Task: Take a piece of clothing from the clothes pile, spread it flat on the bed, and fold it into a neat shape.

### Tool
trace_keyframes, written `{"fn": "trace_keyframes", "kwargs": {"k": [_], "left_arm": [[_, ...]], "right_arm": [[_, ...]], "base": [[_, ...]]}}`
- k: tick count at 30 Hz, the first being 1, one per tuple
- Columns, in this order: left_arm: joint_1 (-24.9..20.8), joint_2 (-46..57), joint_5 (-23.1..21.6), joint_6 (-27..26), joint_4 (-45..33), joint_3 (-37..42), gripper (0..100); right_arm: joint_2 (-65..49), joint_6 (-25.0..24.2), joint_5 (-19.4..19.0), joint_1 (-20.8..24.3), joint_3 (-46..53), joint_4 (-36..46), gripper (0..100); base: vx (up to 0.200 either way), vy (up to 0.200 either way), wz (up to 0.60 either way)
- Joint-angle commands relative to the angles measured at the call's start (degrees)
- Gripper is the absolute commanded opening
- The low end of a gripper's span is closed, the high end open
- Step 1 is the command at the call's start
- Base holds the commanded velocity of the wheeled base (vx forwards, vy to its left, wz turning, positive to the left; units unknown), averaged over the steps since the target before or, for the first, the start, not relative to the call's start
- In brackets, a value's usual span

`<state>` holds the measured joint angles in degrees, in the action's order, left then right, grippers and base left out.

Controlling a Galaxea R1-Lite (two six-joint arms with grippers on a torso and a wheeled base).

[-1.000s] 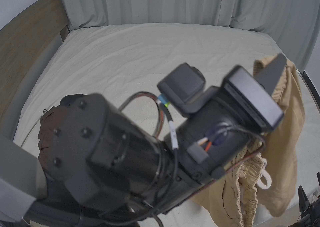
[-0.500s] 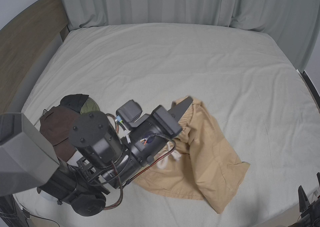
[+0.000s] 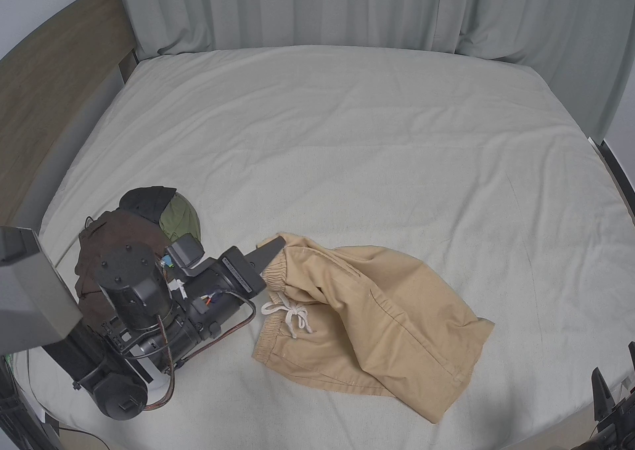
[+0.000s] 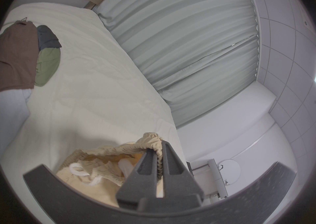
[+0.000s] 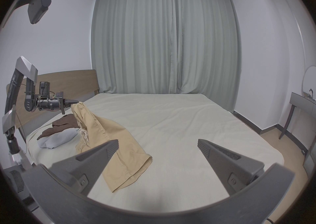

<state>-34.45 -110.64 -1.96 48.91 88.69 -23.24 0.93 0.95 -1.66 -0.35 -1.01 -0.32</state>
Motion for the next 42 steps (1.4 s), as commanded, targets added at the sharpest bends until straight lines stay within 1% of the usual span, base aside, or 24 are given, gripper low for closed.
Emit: {"fn": "trace_keyframes", "kwargs": {"k": [1, 9, 12, 13, 14, 16, 17, 18, 19, 20, 22, 23, 25, 27, 32, 38, 42], "left_arm": [[4.9, 0.9, -0.4, -1.8, 0.0, 1.9, 0], [10.8, 0.5, -4.3, -4.2, 0.0, 2.4, 0], [13.0, -0.1, -5.9, -6.3, 0.0, 2.7, 0], [13.0, -0.1, -5.9, -6.3, 0.0, 2.7, 0], [14.1, -1.1, -7.1, -8.7, 0.0, 2.8, 0], [15.0, -1.9, -8.3, -11.1, 0.0, 2.5, 0], [16.0, -2.4, -9.7, -13.0, 0.0, 2.5, 0], [16.2, -2.6, -10.1, -13.6, 0.0, 2.5, 0], [16.8, -3.3, -11.8, -16.2, 0.0, 2.5, 0], [16.9, -3.4, -12.1, -16.7, 0.0, 2.6, 0], [17.2, -4.8, -14.1, -21.4, 0.0, 2.8, 0], [17.2, -5.6, -14.5, -23.2, 0.0, 2.8, 0], [17.2, -6.3, -14.6, -23.9, 0.0, 2.6, 0], [17.3, -7.5, -14.8, -26.1, 0.0, 2.1, 0], [18.0, -9.0, -15.7, -26.2, 0.1, 1.4, 0], [19.0, -12.0, -15.6, -26.8, 0.1, -1.6, 0], [19.9, -12.5, -15.6, -26.7, 0.1, -1.6, 0]], "right_arm": [[-0.8, 0.0, 0.0, 0.0, 1.0, 0.0, 100], [-0.8, 0.0, 0.0, 0.0, 1.0, 0.0, 100], [-0.8, 0.0, 0.0, 0.0, 1.0, 0.0, 100], [-0.8, 0.0, 0.0, 0.0, 1.0, 0.0, 100], [-0.8, 0.0, -0.1, 0.0, 1.0, 0.0, 100], [-0.8, 0.0, -0.1, 0.0, 1.0, 0.0, 100], [-0.8, 0.0, -0.1, 0.0, 1.0, 0.0, 100], [-0.8, 0.0, -0.1, 0.0, 1.0, 0.0, 100], [-0.8, 0.0, -0.1, 0.0, 1.0, 0.0, 100], [-0.8, 0.0, -0.1, 0.0, 1.0, 0.0, 100], [-0.8, 0.0, -0.1, 0.0, 1.0, 0.0, 100], [-0.8, 0.0, -0.1, 0.0, 1.0, 0.1, 100], [-0.8, 0.0, 0.0, 0.0, 1.0, 0.0, 100], [-0.8, 0.0, -0.1, 0.0, 1.0, 0.0, 100], [-0.8, 0.1, -0.1, 0.0, 1.0, 0.1, 100], [-0.8, 0.1, 0.0, 0.2, 1.0, 0.1, 100], [-0.8, 0.1, -0.1, 0.2, 1.0, 0.0, 100]], "base": [[0.000, 0.000, 0.00], [0.000, 0.000, 0.00], [0.000, 0.000, 0.00], [0.000, 0.000, 0.00], [0.000, 0.000, 0.00], [0.000, 0.000, 0.00], [0.000, 0.000, 0.00], [0.000, 0.000, 0.00], [0.000, 0.000, 0.00], [0.000, 0.000, 0.00], [0.000, 0.000, 0.00], [0.000, 0.000, 0.00], [0.000, 0.000, 0.00], [0.000, 0.000, 0.00], [0.000, 0.000, 0.00], [0.000, 0.000, 0.00], [0.000, 0.000, 0.00]]}}
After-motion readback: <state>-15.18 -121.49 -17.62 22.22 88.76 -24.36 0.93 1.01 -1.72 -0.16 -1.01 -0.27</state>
